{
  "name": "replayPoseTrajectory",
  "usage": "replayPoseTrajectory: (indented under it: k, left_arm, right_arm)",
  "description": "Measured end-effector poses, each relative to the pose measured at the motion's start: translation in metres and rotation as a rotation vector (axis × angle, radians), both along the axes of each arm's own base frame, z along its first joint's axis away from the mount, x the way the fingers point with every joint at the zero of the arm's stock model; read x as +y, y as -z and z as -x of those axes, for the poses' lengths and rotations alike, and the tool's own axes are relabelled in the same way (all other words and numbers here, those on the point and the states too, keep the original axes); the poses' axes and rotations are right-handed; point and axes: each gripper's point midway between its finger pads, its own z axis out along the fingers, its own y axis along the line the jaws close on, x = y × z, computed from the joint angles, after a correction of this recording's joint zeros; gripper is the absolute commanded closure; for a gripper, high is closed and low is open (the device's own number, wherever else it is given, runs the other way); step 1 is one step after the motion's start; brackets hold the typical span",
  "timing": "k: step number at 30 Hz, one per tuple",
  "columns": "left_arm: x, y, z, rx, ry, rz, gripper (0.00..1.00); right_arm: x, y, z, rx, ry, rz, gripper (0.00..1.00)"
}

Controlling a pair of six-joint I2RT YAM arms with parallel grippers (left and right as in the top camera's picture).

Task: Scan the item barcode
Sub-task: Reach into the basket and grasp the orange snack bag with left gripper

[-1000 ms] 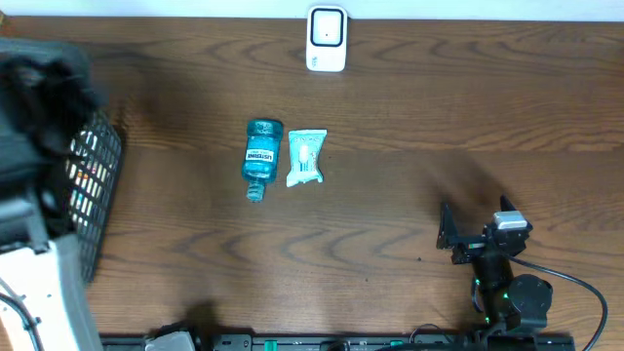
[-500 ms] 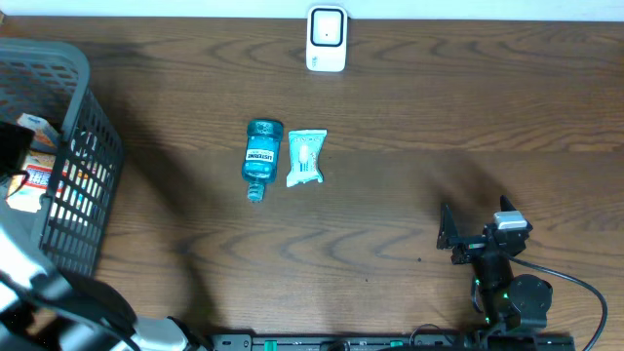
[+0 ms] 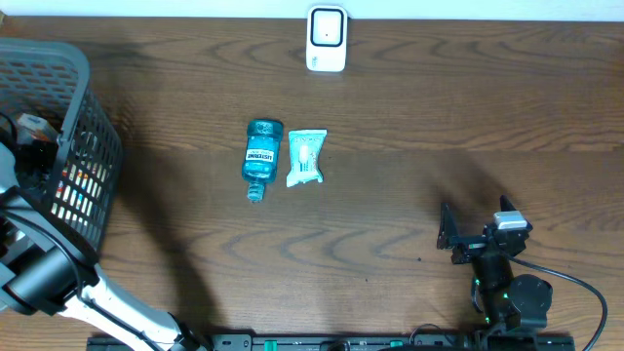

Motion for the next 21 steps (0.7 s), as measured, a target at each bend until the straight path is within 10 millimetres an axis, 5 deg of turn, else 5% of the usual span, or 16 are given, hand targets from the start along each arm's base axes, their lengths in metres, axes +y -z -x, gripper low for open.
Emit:
replayPoseTrajectory:
  k: [2,3,8,17,21]
  left_arm:
    - [0.001,0.002,-0.001,-0.003,0.000,-0.003,0.32]
    - [0.001,0.003,-0.002,-0.005,0.001,-0.005,0.53]
    - [-0.003,0.012,0.002,0.002,-0.001,0.006,0.92]
    - [-0.005,0.003,0.004,-0.005,0.013,0.000,0.93]
    - [-0.005,-0.017,0.005,-0.031,0.013,-0.030,0.92]
  right_arm:
    - [0.000,0.000,0.000,0.000,0.000,0.000,0.01]
    - [0.000,0.000,0.000,0.000,0.000,0.000,0.01]
    - [0.000,0.000,0.000,0.000,0.000,0.000,0.01]
    - [0.000,0.000,0.000,0.000,0.000,0.000,0.01]
    - [0.000,0.000,0.000,0.000,0.000,0.000,0.01]
